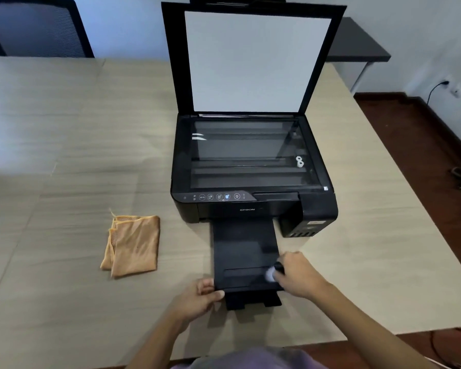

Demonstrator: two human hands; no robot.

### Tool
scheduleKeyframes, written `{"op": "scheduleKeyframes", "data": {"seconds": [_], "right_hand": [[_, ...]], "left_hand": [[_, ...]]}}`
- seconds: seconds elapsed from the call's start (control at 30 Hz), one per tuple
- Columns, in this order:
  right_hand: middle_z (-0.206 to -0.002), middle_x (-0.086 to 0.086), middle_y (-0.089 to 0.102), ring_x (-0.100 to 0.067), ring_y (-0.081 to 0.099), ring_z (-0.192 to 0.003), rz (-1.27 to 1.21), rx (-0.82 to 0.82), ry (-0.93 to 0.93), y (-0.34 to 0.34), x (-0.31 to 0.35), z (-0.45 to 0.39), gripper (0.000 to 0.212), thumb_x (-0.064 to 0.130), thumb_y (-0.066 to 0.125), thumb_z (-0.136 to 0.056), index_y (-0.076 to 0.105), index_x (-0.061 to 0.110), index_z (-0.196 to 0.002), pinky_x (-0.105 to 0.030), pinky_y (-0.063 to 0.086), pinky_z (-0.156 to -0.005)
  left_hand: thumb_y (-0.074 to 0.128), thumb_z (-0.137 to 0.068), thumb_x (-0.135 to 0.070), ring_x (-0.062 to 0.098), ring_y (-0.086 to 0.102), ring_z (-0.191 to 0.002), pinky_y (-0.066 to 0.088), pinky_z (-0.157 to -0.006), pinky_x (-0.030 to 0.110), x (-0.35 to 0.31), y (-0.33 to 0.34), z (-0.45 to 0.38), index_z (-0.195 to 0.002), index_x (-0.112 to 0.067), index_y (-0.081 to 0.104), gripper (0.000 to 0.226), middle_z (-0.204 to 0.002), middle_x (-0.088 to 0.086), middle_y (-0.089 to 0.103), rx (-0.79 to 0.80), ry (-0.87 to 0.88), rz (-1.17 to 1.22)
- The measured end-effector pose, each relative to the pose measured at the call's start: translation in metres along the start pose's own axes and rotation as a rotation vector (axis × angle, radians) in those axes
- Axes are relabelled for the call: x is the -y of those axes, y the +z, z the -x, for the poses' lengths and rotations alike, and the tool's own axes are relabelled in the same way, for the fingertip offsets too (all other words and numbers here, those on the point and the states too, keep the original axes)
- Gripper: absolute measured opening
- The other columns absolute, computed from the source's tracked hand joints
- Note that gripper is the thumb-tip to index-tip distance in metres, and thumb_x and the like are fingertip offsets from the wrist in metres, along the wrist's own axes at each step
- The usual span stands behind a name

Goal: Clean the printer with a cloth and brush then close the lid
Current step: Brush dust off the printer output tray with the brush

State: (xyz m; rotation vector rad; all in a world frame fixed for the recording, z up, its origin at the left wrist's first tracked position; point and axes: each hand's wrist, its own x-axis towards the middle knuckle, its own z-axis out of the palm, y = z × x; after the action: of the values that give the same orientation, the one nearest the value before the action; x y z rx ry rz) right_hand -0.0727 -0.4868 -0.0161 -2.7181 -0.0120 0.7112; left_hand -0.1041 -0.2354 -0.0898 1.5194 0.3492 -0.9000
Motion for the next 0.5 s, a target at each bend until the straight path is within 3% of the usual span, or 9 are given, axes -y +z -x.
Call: {"op": "scheduleKeyframes", "data": {"seconds": [0.13, 0.2, 0.27, 0.33, 0.43, 0.5], "right_hand": [[-0.091, -0.022, 0.071, -0.042, 0.062, -0.091, -0.132, -0.278, 0.111, -0.023, 0.000, -0.035, 0.020, 0.018, 0.054, -0.088, 0.068, 0.003, -0.089, -0.039, 0.047, -0.071], [-0.090, -0.024, 0.070, -0.041, 0.063, -0.090, -0.094, -0.221, 0.114, -0.021, 0.003, -0.034, 0.019, 0.017, 0.054, -0.087, 0.065, 0.004, -0.079, -0.037, 0.045, -0.069], [-0.090, -0.021, 0.071, -0.036, 0.065, -0.089, -0.066, -0.051, 0.050, -0.007, 0.009, -0.015, 0.018, 0.019, 0.055, -0.083, 0.064, 0.010, -0.070, -0.033, 0.045, -0.070], [-0.088, -0.014, 0.072, -0.030, 0.066, -0.086, -0.113, 0.062, -0.041, 0.011, 0.030, 0.011, 0.021, 0.028, 0.054, -0.083, 0.068, 0.011, -0.082, -0.032, 0.047, -0.075], [-0.070, -0.002, 0.070, -0.009, 0.064, -0.059, -0.359, 0.177, -0.121, 0.024, 0.054, 0.031, 0.020, 0.026, 0.056, -0.087, 0.070, 0.014, -0.094, -0.021, 0.049, -0.066], [-0.080, -0.005, 0.073, -0.016, 0.067, -0.073, -0.249, 0.118, -0.099, 0.019, 0.038, 0.026, 0.020, 0.029, 0.057, -0.085, 0.070, 0.015, -0.089, -0.025, 0.050, -0.068]], "left_hand": [[0.063, -0.089, -0.008, 0.015, 0.069, -0.087, 0.049, -0.073, 0.022, 0.000, -0.003, 0.000, -0.105, -0.010, 0.071, 0.018, -0.101, 0.006, 0.077, 0.004, 0.020, -0.036], [0.063, -0.089, -0.008, 0.012, 0.071, -0.089, 0.051, -0.076, 0.021, -0.002, -0.002, 0.001, -0.106, -0.010, 0.071, 0.019, -0.102, 0.005, 0.077, 0.018, 0.027, -0.050], [0.063, -0.090, -0.016, 0.014, 0.071, -0.095, 0.051, -0.080, 0.023, -0.001, -0.003, 0.002, -0.109, -0.011, 0.070, 0.020, -0.104, 0.004, 0.076, 0.031, 0.044, -0.059], [0.058, -0.093, -0.030, 0.018, 0.070, -0.097, 0.050, -0.080, 0.027, 0.001, -0.006, 0.002, -0.106, -0.011, 0.069, 0.026, -0.101, 0.001, 0.076, 0.009, 0.043, -0.089], [0.046, -0.099, -0.030, 0.010, 0.060, -0.069, 0.046, -0.073, 0.031, 0.001, -0.006, 0.005, -0.076, -0.017, 0.063, 0.032, -0.068, -0.005, 0.064, 0.001, 0.051, -0.114], [0.043, -0.101, -0.028, 0.006, 0.047, -0.059, 0.039, -0.064, 0.024, -0.003, -0.006, 0.007, -0.066, -0.020, 0.054, 0.037, -0.056, -0.010, 0.052, -0.001, 0.067, -0.149]]}}
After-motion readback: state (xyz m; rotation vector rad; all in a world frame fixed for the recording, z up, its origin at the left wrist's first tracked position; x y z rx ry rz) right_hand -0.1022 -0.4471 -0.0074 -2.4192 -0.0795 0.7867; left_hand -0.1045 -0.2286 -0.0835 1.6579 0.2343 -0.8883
